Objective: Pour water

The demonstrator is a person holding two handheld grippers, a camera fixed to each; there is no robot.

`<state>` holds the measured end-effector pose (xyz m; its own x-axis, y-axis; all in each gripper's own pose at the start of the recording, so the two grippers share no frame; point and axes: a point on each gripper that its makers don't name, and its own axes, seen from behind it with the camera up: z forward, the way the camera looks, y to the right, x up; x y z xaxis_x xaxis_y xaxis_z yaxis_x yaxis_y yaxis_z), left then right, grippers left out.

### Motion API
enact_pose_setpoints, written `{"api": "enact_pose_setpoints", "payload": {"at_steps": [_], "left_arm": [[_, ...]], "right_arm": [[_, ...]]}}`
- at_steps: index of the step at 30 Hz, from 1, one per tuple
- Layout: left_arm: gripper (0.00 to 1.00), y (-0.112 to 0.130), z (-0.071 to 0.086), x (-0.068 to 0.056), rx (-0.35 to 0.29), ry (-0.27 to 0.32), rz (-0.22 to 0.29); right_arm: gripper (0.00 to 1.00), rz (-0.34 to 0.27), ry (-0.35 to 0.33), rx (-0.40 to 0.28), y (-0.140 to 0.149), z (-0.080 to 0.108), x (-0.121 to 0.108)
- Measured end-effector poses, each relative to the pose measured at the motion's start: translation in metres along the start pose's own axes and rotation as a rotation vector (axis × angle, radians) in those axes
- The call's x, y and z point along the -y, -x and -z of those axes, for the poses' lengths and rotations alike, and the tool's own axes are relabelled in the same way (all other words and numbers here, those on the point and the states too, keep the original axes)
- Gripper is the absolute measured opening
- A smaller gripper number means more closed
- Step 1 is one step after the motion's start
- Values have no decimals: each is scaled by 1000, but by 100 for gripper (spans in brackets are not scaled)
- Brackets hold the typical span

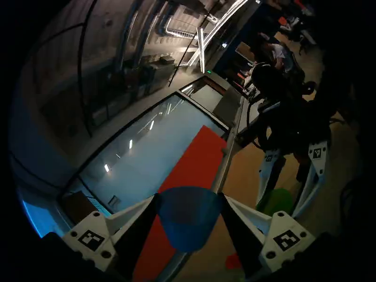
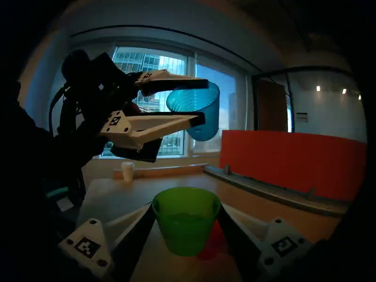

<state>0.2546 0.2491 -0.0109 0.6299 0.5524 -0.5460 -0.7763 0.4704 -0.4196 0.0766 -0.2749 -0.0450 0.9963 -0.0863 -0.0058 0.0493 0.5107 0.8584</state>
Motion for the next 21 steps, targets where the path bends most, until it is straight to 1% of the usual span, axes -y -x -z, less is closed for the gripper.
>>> {"api": "enact_pose_setpoints", "payload": {"at_steps": [5, 11, 14, 17, 21], "left_arm": [[90, 10, 1, -6, 9, 3, 113], [90, 26, 4, -18, 24, 5, 269], [90, 35, 9, -26, 34, 11, 348], [89, 45, 15, -31, 42, 3, 421], [89, 59, 23, -40, 57, -4, 535]], "right_arm": [[90, -2, 3, 0, 1, 1, 2], [90, -5, 6, 5, 3, 5, 3], [90, -6, 11, 8, 5, 8, 3], [90, -9, 20, 11, 6, 13, 1], [90, -16, 33, 12, 7, 19, -1]]}}
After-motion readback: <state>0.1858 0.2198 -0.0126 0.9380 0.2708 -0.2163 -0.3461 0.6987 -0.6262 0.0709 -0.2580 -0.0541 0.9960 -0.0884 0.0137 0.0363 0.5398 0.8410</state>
